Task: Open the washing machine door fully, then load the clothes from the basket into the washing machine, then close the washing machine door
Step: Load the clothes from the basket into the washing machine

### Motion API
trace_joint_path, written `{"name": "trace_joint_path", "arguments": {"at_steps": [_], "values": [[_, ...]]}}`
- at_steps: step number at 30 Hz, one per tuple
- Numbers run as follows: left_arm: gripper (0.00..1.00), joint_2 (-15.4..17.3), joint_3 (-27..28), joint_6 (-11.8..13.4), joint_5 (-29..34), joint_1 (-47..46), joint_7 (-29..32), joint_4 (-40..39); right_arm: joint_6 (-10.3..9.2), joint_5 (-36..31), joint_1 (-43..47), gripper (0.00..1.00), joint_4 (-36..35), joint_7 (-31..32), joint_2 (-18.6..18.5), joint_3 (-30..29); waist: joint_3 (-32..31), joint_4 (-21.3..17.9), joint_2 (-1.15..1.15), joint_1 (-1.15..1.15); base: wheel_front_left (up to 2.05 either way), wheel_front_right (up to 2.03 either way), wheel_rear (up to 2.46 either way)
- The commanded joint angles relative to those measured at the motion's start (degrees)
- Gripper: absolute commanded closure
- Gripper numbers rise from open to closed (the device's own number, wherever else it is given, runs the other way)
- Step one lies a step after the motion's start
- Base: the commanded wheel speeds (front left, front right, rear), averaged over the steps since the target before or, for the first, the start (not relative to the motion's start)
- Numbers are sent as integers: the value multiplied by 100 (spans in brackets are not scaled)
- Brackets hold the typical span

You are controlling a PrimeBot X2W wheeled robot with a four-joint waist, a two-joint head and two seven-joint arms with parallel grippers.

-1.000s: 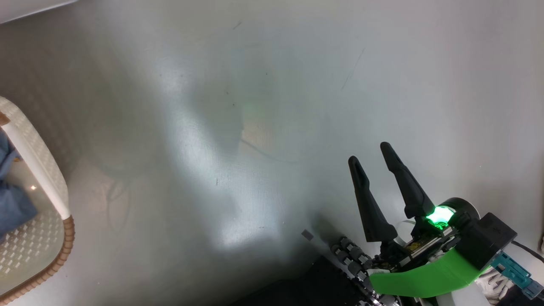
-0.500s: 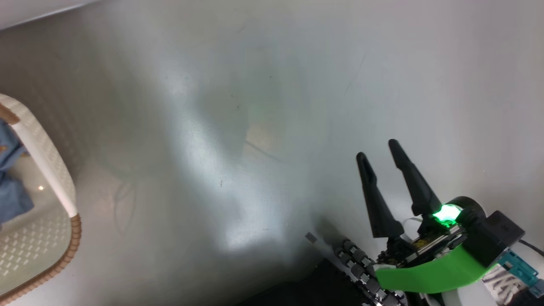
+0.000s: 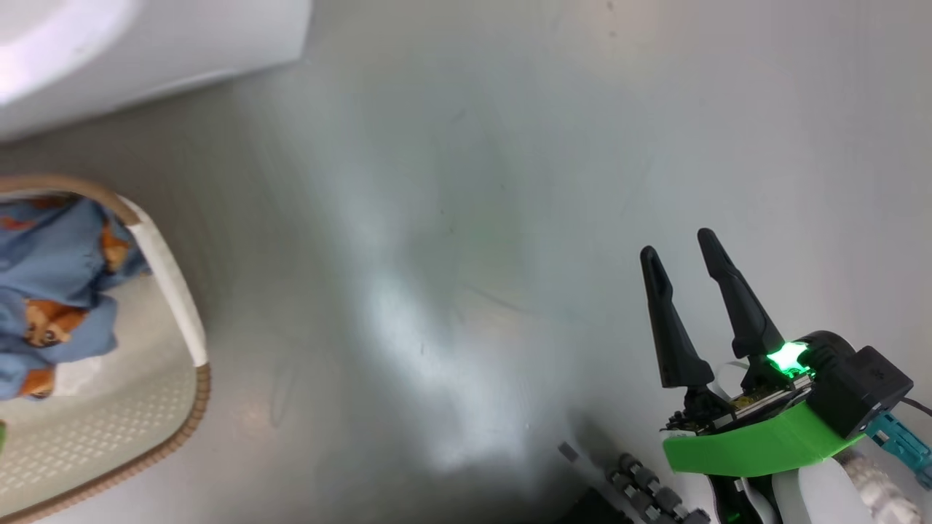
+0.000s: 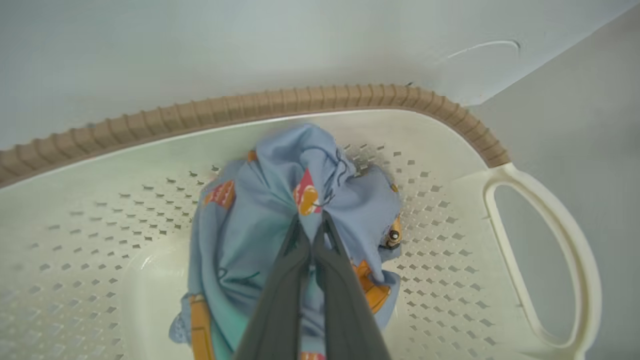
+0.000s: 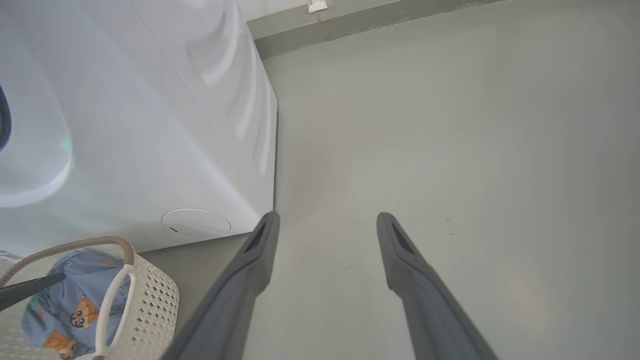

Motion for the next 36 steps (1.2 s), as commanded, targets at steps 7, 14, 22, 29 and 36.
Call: {"name": "trace_joint_path", "arguments": {"at_steps": [7, 14, 22, 29, 36], "values": [[100, -306, 1132, -16, 719, 575, -53, -573, 35, -201, 45, 0, 105, -27, -52, -38, -926, 481, 0, 0, 0, 0, 0], [100, -776, 1732, -16, 1142, 1067, -53, -1024, 35, -310, 27, 0, 311, -27, -52, -119, -1535, 653, 0, 0, 0, 0, 0], [100, -1275, 2276, -16, 1516, 1481, -53, -1577, 35, -447, 85, 0, 580, -27, -52, -250, -2223, 859, 0, 0, 0, 0, 0], [100, -1786, 2776, -16, 1980, 1835, -53, -2128, 35, -652, 109, 0, 775, -27, -52, -383, -2862, 1029, 0, 0, 0, 0, 0], [100, -2341, 3263, -16, 2669, 2241, -53, -2675, 35, -773, 194, 0, 1056, -27, -52, -443, -3522, 1209, 0, 0, 0, 0, 0]]}}
